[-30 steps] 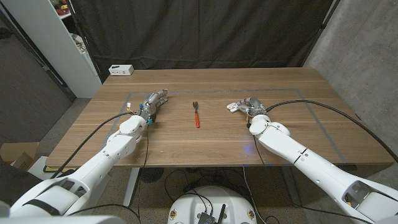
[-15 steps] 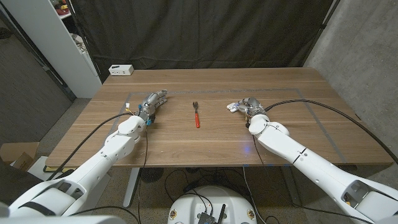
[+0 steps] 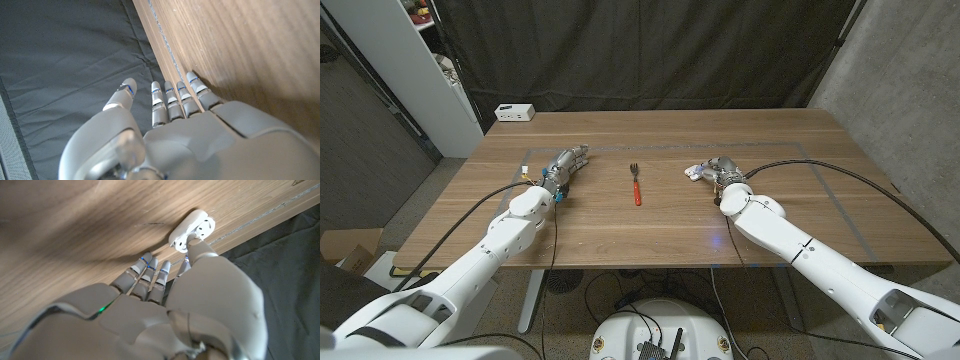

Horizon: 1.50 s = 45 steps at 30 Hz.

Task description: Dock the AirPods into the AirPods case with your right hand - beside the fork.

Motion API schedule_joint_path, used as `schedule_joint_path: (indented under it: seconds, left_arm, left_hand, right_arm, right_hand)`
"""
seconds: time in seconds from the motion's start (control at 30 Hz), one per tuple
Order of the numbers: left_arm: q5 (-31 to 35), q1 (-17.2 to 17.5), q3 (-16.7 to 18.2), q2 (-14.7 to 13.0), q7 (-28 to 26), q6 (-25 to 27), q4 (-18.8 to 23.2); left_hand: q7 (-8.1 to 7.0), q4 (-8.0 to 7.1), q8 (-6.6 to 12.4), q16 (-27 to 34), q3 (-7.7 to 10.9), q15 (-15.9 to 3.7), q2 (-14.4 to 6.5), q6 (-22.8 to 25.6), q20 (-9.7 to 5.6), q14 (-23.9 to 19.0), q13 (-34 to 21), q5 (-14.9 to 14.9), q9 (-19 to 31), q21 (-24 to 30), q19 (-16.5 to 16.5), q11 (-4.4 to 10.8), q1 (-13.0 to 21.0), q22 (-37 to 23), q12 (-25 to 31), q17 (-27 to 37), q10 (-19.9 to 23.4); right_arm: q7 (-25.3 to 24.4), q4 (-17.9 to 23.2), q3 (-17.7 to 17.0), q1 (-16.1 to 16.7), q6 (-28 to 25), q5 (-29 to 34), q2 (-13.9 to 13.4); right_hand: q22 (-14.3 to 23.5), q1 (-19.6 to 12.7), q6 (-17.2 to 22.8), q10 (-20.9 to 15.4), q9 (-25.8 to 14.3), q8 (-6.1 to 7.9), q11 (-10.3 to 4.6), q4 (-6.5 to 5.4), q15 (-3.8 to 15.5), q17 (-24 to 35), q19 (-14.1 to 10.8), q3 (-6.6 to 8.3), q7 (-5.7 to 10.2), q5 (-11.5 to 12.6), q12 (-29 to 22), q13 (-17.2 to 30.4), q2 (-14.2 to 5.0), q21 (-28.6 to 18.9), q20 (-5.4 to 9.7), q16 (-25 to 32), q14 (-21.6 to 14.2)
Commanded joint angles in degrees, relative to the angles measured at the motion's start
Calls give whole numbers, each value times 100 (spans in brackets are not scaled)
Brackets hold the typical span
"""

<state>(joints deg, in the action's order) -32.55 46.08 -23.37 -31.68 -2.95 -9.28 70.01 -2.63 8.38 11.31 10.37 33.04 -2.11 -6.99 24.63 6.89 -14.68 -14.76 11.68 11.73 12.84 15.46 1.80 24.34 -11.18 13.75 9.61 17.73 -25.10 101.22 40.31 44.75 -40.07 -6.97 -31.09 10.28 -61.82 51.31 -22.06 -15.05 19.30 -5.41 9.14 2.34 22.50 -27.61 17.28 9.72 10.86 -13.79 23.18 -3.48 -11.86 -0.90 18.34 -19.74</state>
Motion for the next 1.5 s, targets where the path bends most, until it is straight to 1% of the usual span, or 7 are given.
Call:
schedule_joint_path:
  seconds: [0.03,0.27,0.57,0.73,1.1,1.13,1.5]
  left_arm:
    - [19,185,27,-89,-202,117,293]
    - [63,245,11,-144,-251,177,414]
    - [99,266,-5,-187,-212,168,450]
    - [107,277,1,-213,-176,134,450]
    - [163,193,-23,-235,-31,18,342]
    - [166,181,-28,-236,-14,15,331]
    - [231,24,-92,-184,74,-12,178]
  left_hand:
    - [63,-7,12,-13,-37,-35,-12,4,130,29,-13,54,8,-1,-80,15,-40,-8,-19,18,-21]
    - [68,-8,14,-11,-40,-33,-10,10,132,31,-12,54,8,-1,-83,20,-47,-8,-24,18,-32]
    - [56,-11,11,-8,-46,-37,-6,4,132,35,-11,53,7,-2,-89,17,-59,-8,-24,19,-31]
    - [55,-11,13,-11,-48,-38,-6,8,136,48,-10,53,6,-4,-95,16,-63,-7,-28,19,-43]
    - [33,-10,13,-6,-47,-42,-12,9,140,46,-9,54,5,-5,-100,9,-67,-7,-27,18,-41]
    - [34,-9,13,-6,-47,-44,-12,10,140,46,-9,55,5,-5,-100,12,-67,-7,-27,18,-41]
    - [14,2,20,-1,-40,-56,-20,29,137,36,-7,58,4,-2,-95,18,-57,-7,-19,16,-23]
  right_arm:
    - [389,-44,234,-205,50,-6,-70]
    - [486,41,306,-252,-54,41,-117]
    - [585,124,367,-285,-61,64,-122]
    - [597,179,357,-271,-50,64,-133]
    - [400,833,295,-36,-514,213,-407]
    - [350,873,285,-2,-562,228,-406]
    - [-207,812,129,399,-270,409,-347]
  right_hand:
    - [25,-57,30,196,-14,-26,12,-18,710,0,88,-27,38,-17,78,-2,6,-8,-13,-79,181]
    - [25,4,75,313,0,-40,2,-61,660,11,169,-66,50,-26,127,-19,-12,14,-57,-125,324]
    - [25,187,110,395,29,-76,97,-137,576,5,227,-133,50,-40,155,-40,12,23,-118,-177,419]
    - [25,265,34,439,55,-142,94,-162,549,3,279,-152,69,-43,167,-52,14,33,-143,-204,467]
    - [23,326,-433,594,110,-413,194,-113,503,-41,335,-158,61,-32,208,-78,120,32,-184,-295,551]
    - [23,340,-517,603,114,-456,201,-107,493,-48,335,-161,11,-29,207,-82,142,29,-185,-303,549]
    - [21,270,-598,549,86,-492,190,-42,531,-79,242,-115,24,0,165,-86,171,-15,-129,-289,420]
